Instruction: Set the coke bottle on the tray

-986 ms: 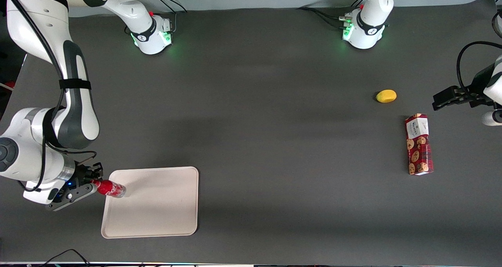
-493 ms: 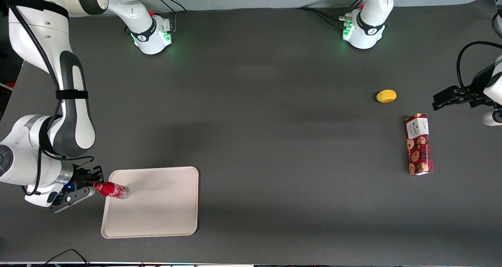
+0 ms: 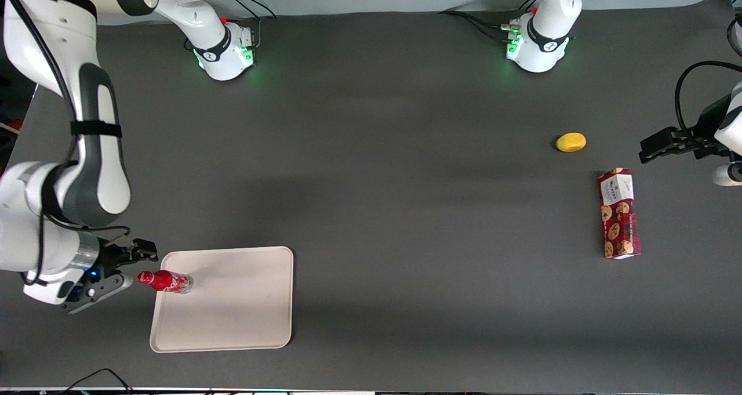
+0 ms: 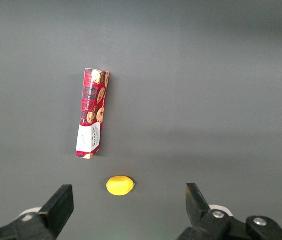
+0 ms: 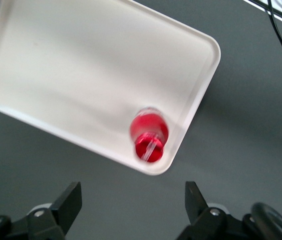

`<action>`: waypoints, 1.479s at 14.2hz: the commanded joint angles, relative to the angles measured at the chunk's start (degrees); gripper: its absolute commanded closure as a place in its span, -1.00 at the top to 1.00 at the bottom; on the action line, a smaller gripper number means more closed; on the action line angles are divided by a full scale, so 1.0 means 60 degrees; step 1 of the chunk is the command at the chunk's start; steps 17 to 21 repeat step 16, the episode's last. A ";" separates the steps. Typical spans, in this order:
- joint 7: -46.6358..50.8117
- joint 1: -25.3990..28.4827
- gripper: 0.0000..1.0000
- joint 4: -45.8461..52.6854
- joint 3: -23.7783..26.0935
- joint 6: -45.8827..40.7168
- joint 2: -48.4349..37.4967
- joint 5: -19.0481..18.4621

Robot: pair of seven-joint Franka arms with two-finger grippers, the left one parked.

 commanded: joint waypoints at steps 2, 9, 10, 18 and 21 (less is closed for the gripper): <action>0.2395 0.0427 0.95 -0.0415 0.0263 -0.2265 -0.2032 -0.0687; 0.4715 0.0296 1.00 -0.5038 0.1686 -0.2522 -0.6746 -0.1729; 0.4731 0.0296 1.00 -0.5756 0.1686 -0.2259 -0.7376 -0.1743; 0.5257 0.0222 1.00 -0.4844 0.1482 -0.2547 -0.6858 -0.1978; 0.5257 0.0222 1.00 -0.4844 0.1482 -0.2547 -0.6858 -0.1978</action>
